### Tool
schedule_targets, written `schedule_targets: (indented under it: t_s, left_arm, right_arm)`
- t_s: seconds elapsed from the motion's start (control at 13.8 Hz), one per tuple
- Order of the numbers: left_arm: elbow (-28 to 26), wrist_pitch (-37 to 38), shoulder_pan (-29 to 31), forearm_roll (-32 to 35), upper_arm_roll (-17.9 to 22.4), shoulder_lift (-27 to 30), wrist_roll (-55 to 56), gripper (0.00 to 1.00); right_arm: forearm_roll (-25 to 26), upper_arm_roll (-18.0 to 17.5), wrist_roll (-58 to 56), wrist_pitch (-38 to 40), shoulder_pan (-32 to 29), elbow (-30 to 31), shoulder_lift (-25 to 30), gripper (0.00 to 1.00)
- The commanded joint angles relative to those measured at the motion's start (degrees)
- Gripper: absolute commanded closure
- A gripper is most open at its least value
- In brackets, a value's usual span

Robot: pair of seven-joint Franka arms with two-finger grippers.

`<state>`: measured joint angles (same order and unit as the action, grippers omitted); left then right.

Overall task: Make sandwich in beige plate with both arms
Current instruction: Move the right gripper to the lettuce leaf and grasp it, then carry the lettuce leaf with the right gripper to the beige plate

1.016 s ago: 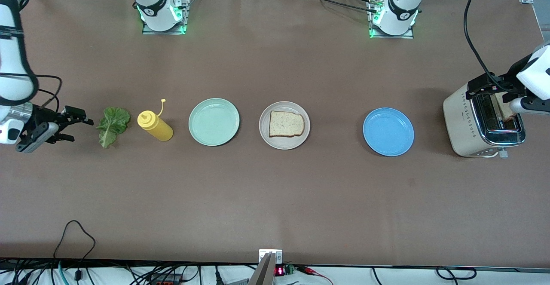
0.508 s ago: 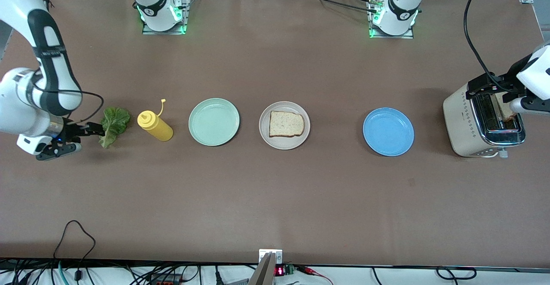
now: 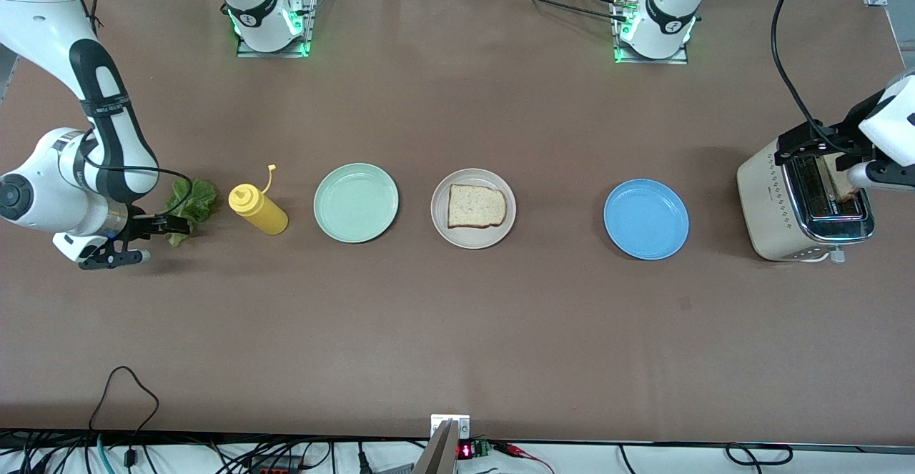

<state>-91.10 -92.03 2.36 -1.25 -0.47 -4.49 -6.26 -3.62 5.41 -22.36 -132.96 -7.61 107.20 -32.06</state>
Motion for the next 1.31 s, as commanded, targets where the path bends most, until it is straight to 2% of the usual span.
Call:
schedule_targets:
  t_s: [0.0, 0.07, 0.22, 0.29, 0.36, 0.44, 0.58, 0.87, 1.23]
  left_arm:
    - [2.2, 1.3, -0.2, -0.4, -0.1, -1.1, -0.4, 0.0]
    - [2.2, 1.3, -0.2, -0.5, -0.1, -1.1, -0.4, 0.0]
    - [2.2, 1.2, -0.2, -0.4, -0.1, -1.1, -0.4, 0.0]
    - [2.2, 1.2, -0.2, -0.4, -0.1, -1.1, -0.4, 0.0]
    - [2.2, 1.2, -0.3, -0.4, -0.1, -1.1, -0.4, 0.0]
    - [2.2, 1.3, -0.2, -0.4, -0.1, -1.1, -0.7, 0.0]
    - [2.2, 1.3, 0.4, -0.5, -0.1, -1.1, -1.2, 0.0]
    - [2.0, 1.4, 0.5, -1.1, -0.1, -1.5, -0.7, 0.0]
    - [1.8, 1.4, 0.5, -0.5, -0.1, -1.5, -1.1, 0.0]
  right_arm:
    - [1.2, 0.4, 1.4, -1.5, 0.1, 0.2, -0.9, 0.22]
    - [1.2, 0.4, 1.1, -1.4, 0.1, 0.3, -0.9, 0.41]
    - [1.2, 0.4, 0.6, -1.2, 0.1, 0.7, -0.8, 0.62]
    - [1.2, 0.4, 0.1, -1.1, 0.0, 0.9, -0.7, 0.8]
    - [1.2, 0.4, 0.0, -0.9, 0.1, 1.1, -0.6, 0.92]
    - [1.2, 0.4, 0.0, -0.7, 0.1, 1.2, -0.5, 0.99]
    - [1.3, 0.4, -4.2, -0.1, 0.4, 0.6, 0.2, 1.0]
    - [1.5, 0.2, -5.3, 5.0, 1.2, -1.3, 5.1, 1.0]
    - [2.0, -0.2, -21.2, 18.0, 3.4, -10.3, 9.6, 1.0]
